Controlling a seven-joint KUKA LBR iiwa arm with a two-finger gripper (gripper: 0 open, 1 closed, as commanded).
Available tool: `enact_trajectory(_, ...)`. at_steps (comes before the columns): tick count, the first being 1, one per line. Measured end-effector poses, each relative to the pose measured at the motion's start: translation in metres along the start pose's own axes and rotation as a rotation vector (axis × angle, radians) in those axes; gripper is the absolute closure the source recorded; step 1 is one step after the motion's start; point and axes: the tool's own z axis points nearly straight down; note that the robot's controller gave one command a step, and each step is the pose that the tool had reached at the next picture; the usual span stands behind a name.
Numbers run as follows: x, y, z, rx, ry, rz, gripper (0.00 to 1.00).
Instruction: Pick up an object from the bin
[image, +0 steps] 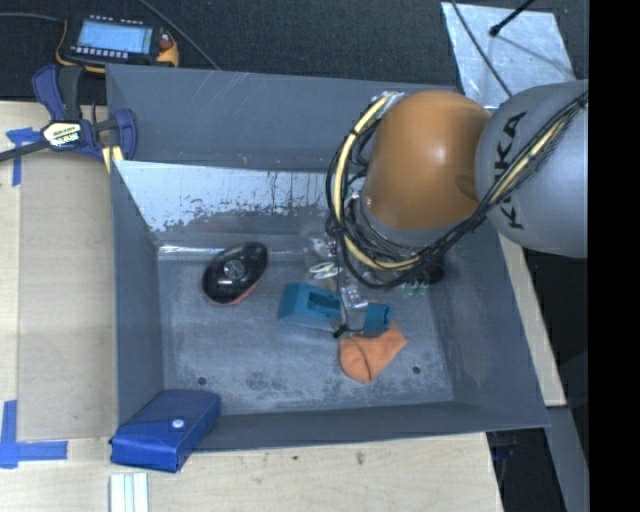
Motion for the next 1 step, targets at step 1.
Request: enact_trajectory(1, 0.0014, -0.0436, -0.0212, -0.002, 0.003, 0.192, 0.00)
